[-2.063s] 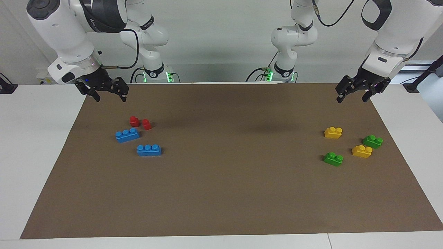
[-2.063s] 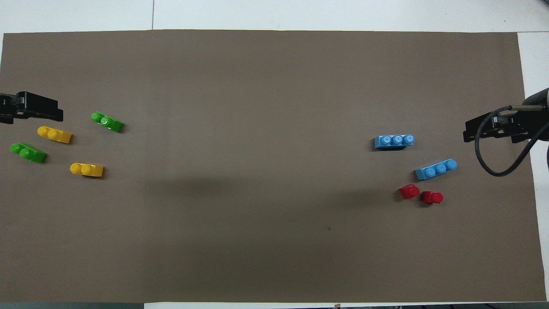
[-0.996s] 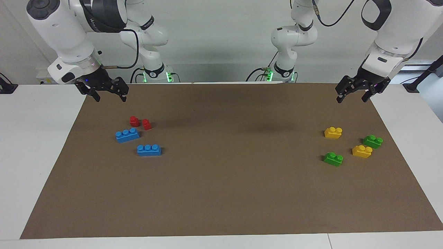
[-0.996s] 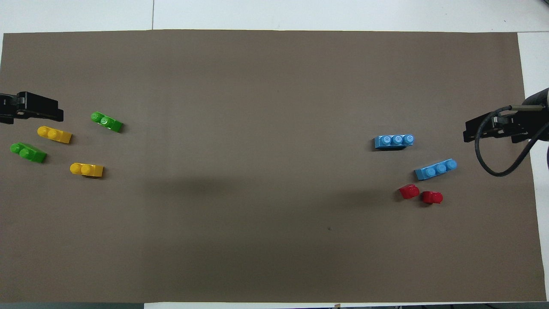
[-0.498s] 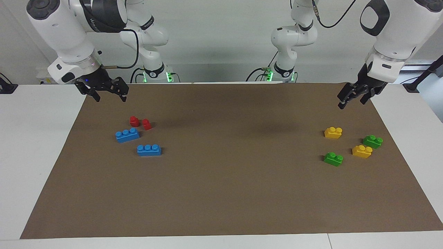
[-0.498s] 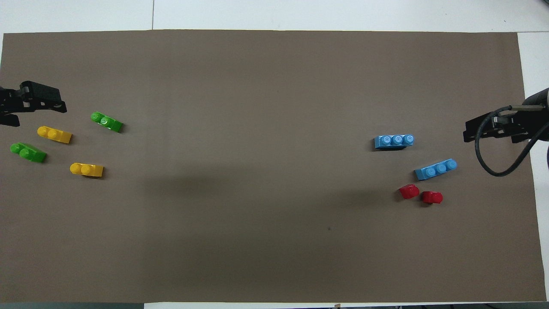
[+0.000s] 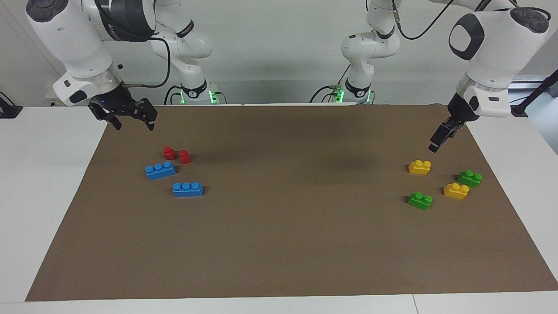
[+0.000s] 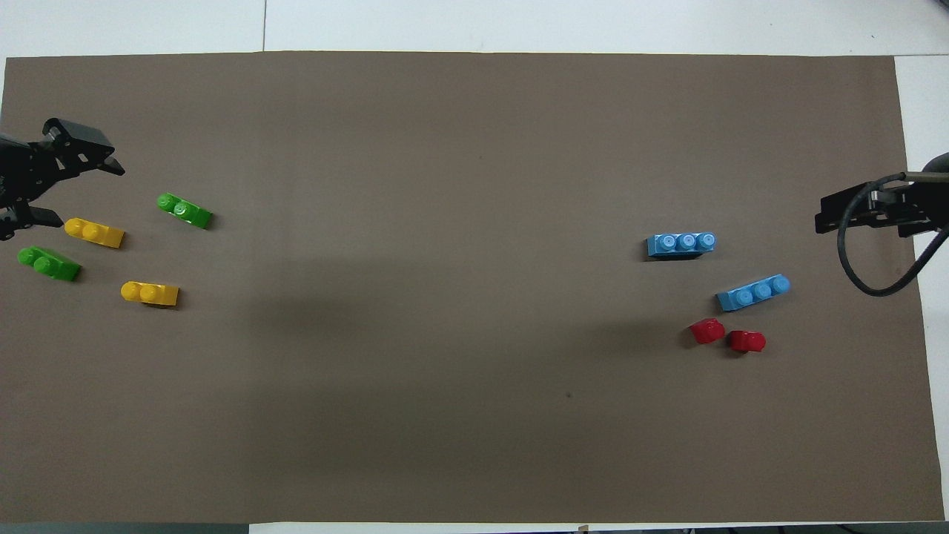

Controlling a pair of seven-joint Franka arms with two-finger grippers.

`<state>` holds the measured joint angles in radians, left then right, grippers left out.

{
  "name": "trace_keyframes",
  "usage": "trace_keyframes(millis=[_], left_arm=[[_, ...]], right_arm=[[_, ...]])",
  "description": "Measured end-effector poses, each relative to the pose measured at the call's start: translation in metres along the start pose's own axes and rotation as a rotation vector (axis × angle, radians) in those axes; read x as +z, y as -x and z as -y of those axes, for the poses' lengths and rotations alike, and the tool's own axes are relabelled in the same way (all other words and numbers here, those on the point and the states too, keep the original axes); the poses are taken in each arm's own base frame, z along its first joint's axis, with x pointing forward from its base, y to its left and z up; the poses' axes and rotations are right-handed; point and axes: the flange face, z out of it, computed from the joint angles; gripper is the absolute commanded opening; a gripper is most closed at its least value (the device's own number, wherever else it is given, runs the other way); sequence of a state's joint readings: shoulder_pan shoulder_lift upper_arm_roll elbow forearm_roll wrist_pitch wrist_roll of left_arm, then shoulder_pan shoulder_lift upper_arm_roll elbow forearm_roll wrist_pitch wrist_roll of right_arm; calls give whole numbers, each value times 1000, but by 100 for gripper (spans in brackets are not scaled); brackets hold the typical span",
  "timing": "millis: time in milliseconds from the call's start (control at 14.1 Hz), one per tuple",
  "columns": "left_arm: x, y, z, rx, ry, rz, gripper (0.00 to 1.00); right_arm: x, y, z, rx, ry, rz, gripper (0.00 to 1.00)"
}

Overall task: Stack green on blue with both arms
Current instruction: 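Reach the left gripper to the green brick while the right gripper reaches blue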

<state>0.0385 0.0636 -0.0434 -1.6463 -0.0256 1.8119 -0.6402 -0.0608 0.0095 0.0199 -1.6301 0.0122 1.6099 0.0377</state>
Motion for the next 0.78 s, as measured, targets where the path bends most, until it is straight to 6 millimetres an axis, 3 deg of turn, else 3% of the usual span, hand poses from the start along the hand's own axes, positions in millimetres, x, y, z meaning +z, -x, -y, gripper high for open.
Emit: trace_keyframes(millis=[356,782], left_arm=[[39,-20,5,-191,-15,37,100],[96,-46,21,-285,-45,75,100]], right_arm=[[12,-10,-4,181,-2,-14,100],[64,-49,-18,699,-102,14,99]])
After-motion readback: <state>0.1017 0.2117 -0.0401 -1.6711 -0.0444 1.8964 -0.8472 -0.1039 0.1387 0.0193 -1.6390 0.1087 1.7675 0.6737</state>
